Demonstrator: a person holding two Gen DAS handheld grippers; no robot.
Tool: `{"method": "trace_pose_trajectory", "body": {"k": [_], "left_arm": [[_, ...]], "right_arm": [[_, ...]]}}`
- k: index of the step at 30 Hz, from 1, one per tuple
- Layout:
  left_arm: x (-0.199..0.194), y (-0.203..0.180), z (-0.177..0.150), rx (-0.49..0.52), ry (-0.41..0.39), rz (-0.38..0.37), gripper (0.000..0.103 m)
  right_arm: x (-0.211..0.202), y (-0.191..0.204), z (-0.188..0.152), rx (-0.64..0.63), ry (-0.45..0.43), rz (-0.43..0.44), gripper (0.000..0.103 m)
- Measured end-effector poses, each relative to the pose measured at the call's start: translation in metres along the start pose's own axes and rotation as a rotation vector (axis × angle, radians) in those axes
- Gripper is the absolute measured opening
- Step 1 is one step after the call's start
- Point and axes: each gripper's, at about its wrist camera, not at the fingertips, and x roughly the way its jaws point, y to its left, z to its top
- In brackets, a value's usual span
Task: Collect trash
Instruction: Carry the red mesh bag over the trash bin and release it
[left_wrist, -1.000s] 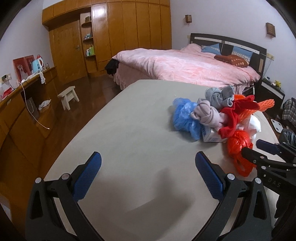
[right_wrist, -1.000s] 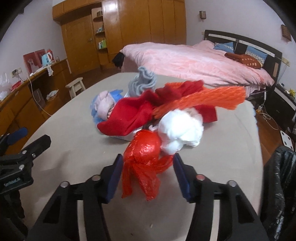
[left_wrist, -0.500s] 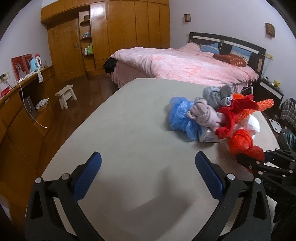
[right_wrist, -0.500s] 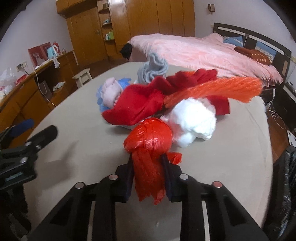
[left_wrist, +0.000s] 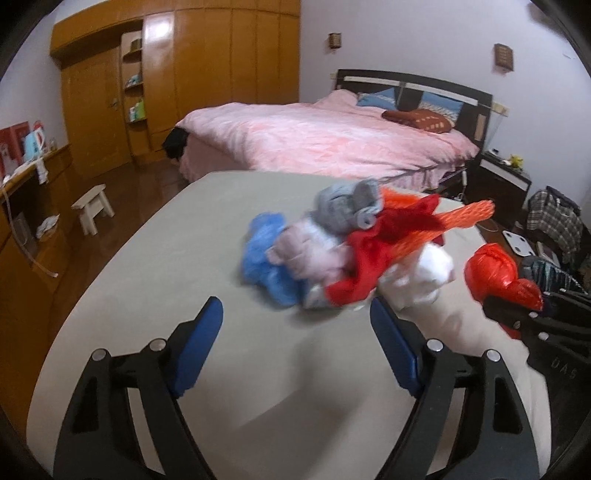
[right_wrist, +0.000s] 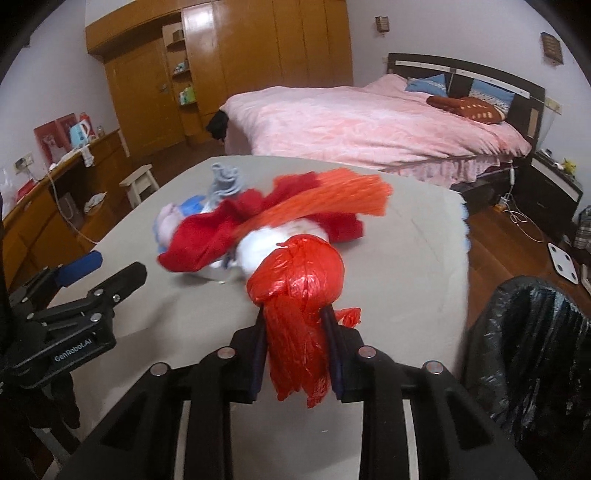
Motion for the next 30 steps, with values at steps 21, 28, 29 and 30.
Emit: {"method": "trace_pose_trajectory", "body": {"k": [21, 28, 29, 30], "left_arm": [[0.007, -0.036, 0.018, 0.007, -0.016, -0.094, 0.001], [-0.043, -0.039, 0.033, -0.022, -0.072, -0.158, 0.001], [-0.048, -0.04, 0.034, -0.026, -0.076, -0.168, 0.001], [-0.056, -0.043, 0.036, -0.029, -0.084, -0.18, 0.001]], "right_arm": [[-0.022, -0.025, 0.005, 0.032, -0.045, -0.032, 0.028], [-0.048, -0.029, 0.013, 0.041, -0.097, -0.021, 0.028], [-0.052, -0.03, 0.013, 0.045, -0.102, -0.02, 0.028], [-0.055, -0.032, 0.014, 0.047, -0.107, -0.019, 0.028]]}}
